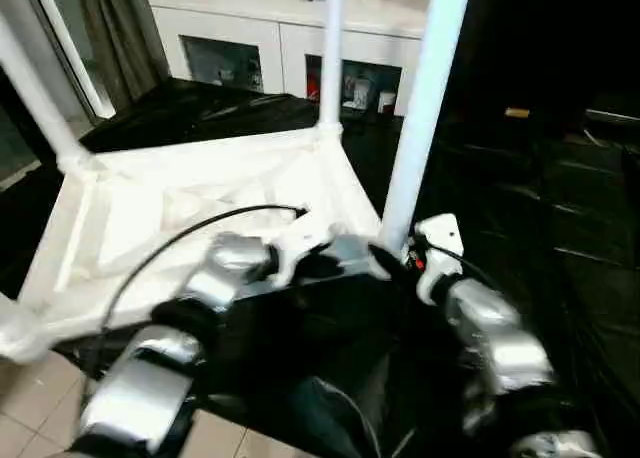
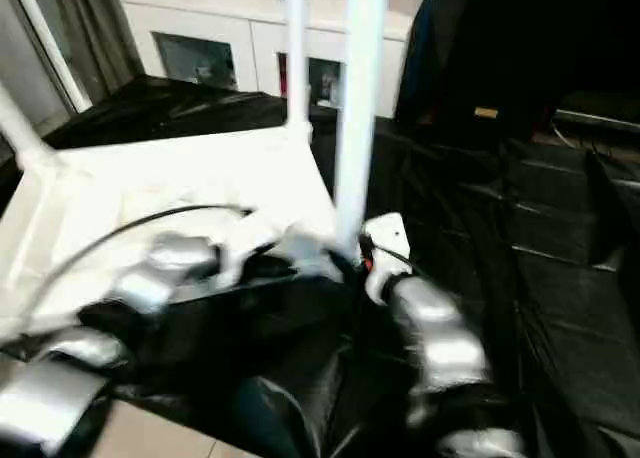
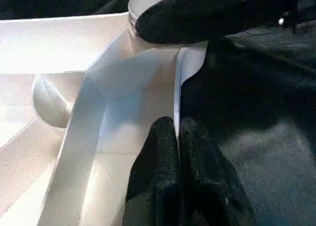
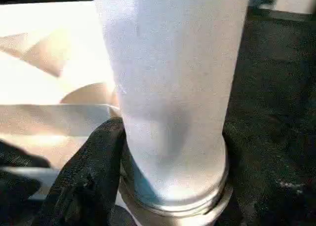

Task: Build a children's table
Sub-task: Rotate leg to tighten

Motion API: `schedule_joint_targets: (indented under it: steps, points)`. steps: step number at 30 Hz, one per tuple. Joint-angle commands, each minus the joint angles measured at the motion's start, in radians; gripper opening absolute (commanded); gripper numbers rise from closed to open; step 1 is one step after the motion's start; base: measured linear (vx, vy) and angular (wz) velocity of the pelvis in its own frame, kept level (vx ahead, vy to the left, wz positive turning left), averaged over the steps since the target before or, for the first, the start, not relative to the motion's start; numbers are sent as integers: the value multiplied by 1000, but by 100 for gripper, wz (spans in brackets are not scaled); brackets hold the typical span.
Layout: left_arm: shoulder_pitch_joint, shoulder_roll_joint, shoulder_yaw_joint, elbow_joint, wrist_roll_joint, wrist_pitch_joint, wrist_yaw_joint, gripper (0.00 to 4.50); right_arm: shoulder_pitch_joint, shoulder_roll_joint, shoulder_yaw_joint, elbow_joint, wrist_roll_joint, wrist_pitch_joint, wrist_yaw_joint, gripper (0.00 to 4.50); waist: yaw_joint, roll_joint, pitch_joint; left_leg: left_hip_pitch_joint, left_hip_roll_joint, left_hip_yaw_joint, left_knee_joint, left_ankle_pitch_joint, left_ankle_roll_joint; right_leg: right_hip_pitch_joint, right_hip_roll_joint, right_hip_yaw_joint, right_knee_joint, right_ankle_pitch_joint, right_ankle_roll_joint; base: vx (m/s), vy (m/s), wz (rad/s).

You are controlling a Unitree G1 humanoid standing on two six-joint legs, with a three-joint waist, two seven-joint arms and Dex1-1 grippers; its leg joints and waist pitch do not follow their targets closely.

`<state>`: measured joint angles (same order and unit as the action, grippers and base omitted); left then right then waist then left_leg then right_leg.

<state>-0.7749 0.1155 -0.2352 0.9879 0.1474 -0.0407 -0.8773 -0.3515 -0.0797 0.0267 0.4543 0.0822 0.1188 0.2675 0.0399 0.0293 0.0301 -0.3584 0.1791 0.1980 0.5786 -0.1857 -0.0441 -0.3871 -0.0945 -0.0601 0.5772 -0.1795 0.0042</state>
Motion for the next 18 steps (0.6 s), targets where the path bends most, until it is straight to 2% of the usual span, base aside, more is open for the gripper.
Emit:
schedule_joint_targets:
  steps: [1,2,4,7,8,9,13,15,16,17,18]
  points:
    - [-14,-38,1,52,12,27,156,0,28,46,65,62,-44,21,-21,267,-8,-11,-35,20,45,-24,-81,-367,-1,15,-54,38,-89,-397,-177,0,0,0]
    - [-18,-50,-4,60,16,19,157,0,24,54,65,70,-47,11,-28,267,-9,-10,-33,25,43,-27,-82,-403,-5,15,-56,38,-94,-448,-165,0,0,0]
    - [-23,-60,-9,69,22,1,148,0,19,60,55,80,-43,-5,-33,322,-9,-13,-37,23,44,-31,-83,-406,-1,17,-58,41,-97,-463,-149,0,0,0]
    - [-17,-50,-18,69,25,-38,99,0,23,52,16,58,16,-18,26,345,-10,-13,-39,13,45,-33,-86,-378,13,24,-57,43,-90,-411,-153,0,0,0]
    - [-16,-50,-18,69,25,-39,97,0,23,51,15,56,18,-18,29,371,-11,-13,-40,12,45,-33,-86,-373,17,26,-57,43,-89,-396,-156,0,0,0]
    - [-9,-36,-21,68,24,-64,60,0,28,26,17,25,37,-21,86,380,-12,-17,-40,9,46,-31,-85,-359,27,28,-56,43,-86,-364,-168,0,0,0]
    - [0,-13,-28,63,24,-93,9,0,38,-37,56,-28,42,-6,202,403,-7,-20,-40,5,45,-28,-80,-320,53,34,-58,45,-83,-337,-182,0,0,0]
    - [17,29,-37,44,12,-122,-102,0,66,-167,110,-132,70,26,418,403,-2,-20,-40,7,46,-27,-79,-297,68,36,-57,43,-84,-328,-186,0,0,0]
    - [20,35,-38,40,9,-125,-120,0,70,-185,115,-146,76,31,446,403,-2,-22,-40,5,46,-26,-78,-291,75,40,-56,44,-82,-318,-186,0,0,0]
    - [20,35,-38,40,9,-125,-120,0,70,-185,115,-146,76,31,446,403,-1,-23,-41,4,48,-25,-76,-280,83,38,-58,45,-79,-299,-194,0,0,0]
    - [28,51,-44,28,5,-132,-162,0,76,-228,117,-176,89,43,508,403,-3,-23,-41,1,47,-24,-76,-277,86,38,-59,45,-79,-300,-198,0,0,0]
